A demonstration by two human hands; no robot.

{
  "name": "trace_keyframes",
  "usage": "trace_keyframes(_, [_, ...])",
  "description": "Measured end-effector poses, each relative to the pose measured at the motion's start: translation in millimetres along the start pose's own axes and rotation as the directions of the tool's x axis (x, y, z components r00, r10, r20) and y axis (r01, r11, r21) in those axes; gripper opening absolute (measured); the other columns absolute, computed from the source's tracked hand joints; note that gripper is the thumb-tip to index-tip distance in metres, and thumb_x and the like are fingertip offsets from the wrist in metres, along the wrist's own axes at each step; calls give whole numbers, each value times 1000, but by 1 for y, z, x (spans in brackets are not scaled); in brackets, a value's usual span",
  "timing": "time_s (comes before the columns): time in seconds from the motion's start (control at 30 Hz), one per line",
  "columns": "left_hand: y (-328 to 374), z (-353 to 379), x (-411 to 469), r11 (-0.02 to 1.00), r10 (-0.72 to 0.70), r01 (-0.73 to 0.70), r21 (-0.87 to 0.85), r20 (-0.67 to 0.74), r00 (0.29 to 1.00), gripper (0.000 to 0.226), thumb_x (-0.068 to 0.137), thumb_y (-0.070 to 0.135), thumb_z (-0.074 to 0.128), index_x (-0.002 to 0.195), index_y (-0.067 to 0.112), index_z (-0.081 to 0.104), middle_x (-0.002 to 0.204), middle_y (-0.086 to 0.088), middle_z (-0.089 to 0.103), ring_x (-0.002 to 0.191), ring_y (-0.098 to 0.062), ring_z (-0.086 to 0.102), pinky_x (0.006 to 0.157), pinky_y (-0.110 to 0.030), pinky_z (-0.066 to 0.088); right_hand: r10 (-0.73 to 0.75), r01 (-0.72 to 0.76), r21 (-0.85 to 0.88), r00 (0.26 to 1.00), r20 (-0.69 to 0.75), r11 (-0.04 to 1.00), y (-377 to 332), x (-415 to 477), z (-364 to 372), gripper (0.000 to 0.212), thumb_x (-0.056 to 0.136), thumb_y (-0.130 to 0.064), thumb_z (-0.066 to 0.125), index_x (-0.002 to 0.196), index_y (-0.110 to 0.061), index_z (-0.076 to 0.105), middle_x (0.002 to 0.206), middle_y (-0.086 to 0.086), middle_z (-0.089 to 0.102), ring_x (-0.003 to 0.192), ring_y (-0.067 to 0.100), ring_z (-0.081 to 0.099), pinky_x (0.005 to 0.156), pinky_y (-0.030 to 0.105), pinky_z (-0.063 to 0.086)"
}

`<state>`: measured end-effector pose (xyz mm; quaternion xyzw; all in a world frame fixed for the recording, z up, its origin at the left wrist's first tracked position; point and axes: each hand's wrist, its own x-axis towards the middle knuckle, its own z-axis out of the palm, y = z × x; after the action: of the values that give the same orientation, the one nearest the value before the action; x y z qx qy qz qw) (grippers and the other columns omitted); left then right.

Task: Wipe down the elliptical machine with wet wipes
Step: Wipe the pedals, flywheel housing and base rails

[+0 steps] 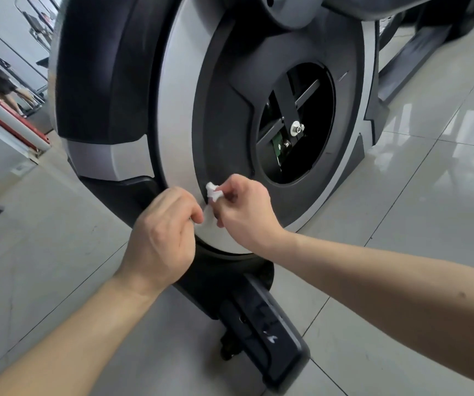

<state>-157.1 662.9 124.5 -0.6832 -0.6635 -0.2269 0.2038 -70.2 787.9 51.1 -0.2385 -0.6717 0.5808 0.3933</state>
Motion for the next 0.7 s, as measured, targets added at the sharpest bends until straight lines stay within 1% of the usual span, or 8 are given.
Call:
trace_keyframes(0.1, [2, 4, -2, 1000, 10, -10, 13, 14, 1000, 26, 83, -14, 39, 75, 0, 58, 78, -9, 54, 73, -26, 52, 68, -38, 47, 22, -22, 12, 1000, 5, 1000, 16, -9, 0, 22, 96, -13, 67, 78, -19, 57, 67, 7, 67, 55, 20, 66, 55, 38, 55])
trace_keyframes(0.27, [7, 15, 0, 1000, -8, 7, 14, 84, 996, 24, 81, -12, 41, 81, 0, 62, 82, -8, 57, 79, -26, 56, 71, -38, 50, 271, -268, -168, 963, -2, 949, 71, -27, -12, 21, 96, -26, 62, 76, -21, 56, 69, 3, 66, 66, 28, 67, 61, 50, 56])
trace_keyframes(0.33, [10, 21, -1, 999, -36, 32, 30, 157, 987, 25, 83, -3, 40, 88, 2, 64, 88, -6, 59, 82, -26, 57, 72, -40, 51, 316, -309, -209, 949, 3, 928, 76, -24, -19, 23, 96, -34, 62, 77, -22, 60, 73, 0, 69, 68, 25, 68, 65, 48, 58])
trace_keyframes(0.4, [13, 29, -2, 996, -82, 71, 54, 239, 968, 28, 87, 8, 39, 98, 6, 65, 96, -2, 60, 88, -24, 59, 71, -43, 53, 292, -280, -230, 956, 19, 932, 67, -21, -26, 21, 97, -37, 64, 80, -24, 65, 73, -3, 70, 68, 20, 66, 66, 40, 58])
trace_keyframes(0.5, [20, 38, -5, 979, -203, 192, 65, 363, 909, 32, 96, 12, 42, 123, 15, 60, 119, 4, 59, 103, -20, 60, 82, -43, 56, 338, -318, -160, 935, 111, 934, 48, -16, -38, 12, 94, -26, 67, 85, -20, 73, 74, -4, 67, 66, 10, 57, 64, 25, 47])
trace_keyframes(0.6, [24, 41, -7, 935, -345, 343, 92, 466, 815, 43, 104, 16, 43, 146, 21, 45, 144, 9, 50, 123, -17, 56, 98, -37, 51, 391, -388, -63, 887, 247, 919, 34, -14, -51, 17, 86, -8, 64, 81, -18, 76, 74, -2, 68, 69, 8, 57, 66, 23, 45])
trace_keyframes(0.67, [26, 42, -7, 918, -381, 382, 101, 483, 788, 44, 105, 24, 46, 148, 25, 43, 145, 11, 50, 122, -17, 57, 98, -39, 51, 368, -382, -6, 887, 278, 924, 28, -13, -55, 20, 84, -1, 61, 82, -14, 76, 75, -1, 69, 71, 10, 59, 68, 26, 48])
trace_keyframes(0.7, [27, 41, -6, 915, -387, 392, 92, 470, 793, 41, 104, 28, 49, 145, 28, 45, 139, 12, 53, 116, -16, 59, 94, -40, 53, 350, -372, 30, 893, 282, 928, 26, -12, -57, 19, 84, 2, 60, 85, -10, 75, 78, 3, 71, 74, 12, 62, 71, 28, 54])
